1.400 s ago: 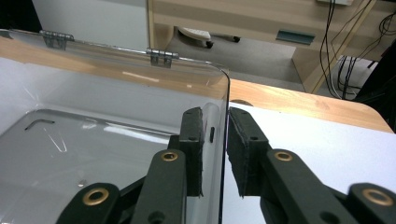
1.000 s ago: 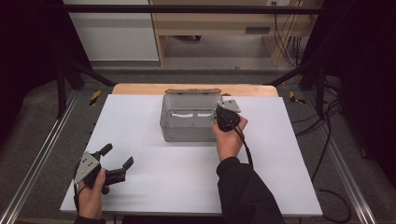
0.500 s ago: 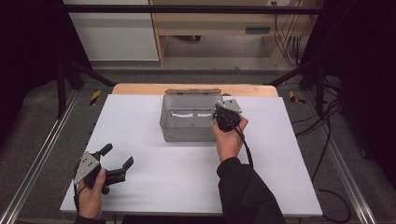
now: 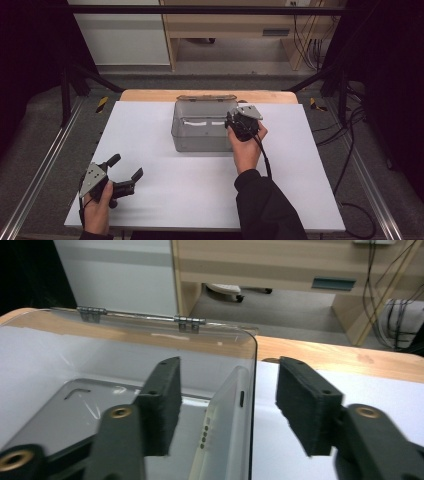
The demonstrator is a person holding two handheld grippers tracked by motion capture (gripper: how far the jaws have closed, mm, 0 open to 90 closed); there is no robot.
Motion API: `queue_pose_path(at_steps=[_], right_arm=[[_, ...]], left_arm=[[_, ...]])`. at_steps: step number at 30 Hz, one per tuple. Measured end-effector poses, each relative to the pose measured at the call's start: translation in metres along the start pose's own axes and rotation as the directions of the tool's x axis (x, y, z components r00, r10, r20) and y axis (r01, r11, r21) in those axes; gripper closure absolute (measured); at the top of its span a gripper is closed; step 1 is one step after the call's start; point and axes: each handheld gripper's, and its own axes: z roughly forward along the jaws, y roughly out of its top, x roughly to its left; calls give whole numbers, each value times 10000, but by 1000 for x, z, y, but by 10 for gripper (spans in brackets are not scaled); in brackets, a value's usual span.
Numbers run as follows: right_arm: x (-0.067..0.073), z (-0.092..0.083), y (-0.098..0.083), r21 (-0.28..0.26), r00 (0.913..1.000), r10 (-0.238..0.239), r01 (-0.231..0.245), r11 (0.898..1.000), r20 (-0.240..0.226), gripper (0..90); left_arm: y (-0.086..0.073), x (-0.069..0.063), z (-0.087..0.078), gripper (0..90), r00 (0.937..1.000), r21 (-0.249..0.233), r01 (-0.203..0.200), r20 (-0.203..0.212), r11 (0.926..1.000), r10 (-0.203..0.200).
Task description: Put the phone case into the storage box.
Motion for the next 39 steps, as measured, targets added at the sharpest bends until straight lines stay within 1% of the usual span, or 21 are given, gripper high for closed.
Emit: queue_pose_path(at_steps=[4,6,8,10,14,16,19,24,31,34,38,39], right_arm=[[-2,-2,1,-57,9992,232,-234,9997,-331,338],[-2,-3,2,-111,9978,341,-348,9993,-568,298],[-3,-4,4,-51,9965,310,-315,9995,-771,260],[-3,-6,5,-170,9962,263,-278,9995,-826,228],[-3,-8,7,-274,9933,296,-328,9991,-1117,148],[-2,-9,7,-260,9927,279,-312,9992,-1177,130],[-2,-11,9,-228,9895,294,-329,9992,-1412,103],[0,-16,12,-284,9864,260,-310,9991,-1622,93],[-2,-21,20,-330,9766,475,-556,9979,-2098,84],[-2,-23,23,-419,9747,397,-501,9979,-2198,78],[-1,-26,26,-675,9760,97,-249,9974,-2176,76],[-1,-27,27,-684,9746,94,-253,9973,-2239,74]], left_arm=[[0,0,0,25,10000,12,24,0,10000,-24],[0,0,0,24,10000,16,33,6,10000,-33],[0,0,0,25,10000,30,26,6,10000,-26],[0,-1,0,25,10000,30,14,10,10000,-14],[0,0,0,24,10000,43,36,1,10000,-36],[0,0,0,24,10000,41,41,10,10000,-41],[0,-1,1,24,10000,53,21,30,10000,-22],[0,-1,0,24,10000,44,36,21,10000,-36],[0,0,0,24,10000,28,53,4,10000,-53],[0,0,0,24,10000,55,51,10,10000,-51],[0,-1,1,24,10000,65,28,26,10000,-28],[0,-1,0,24,10000,55,28,25,10000,-28]])
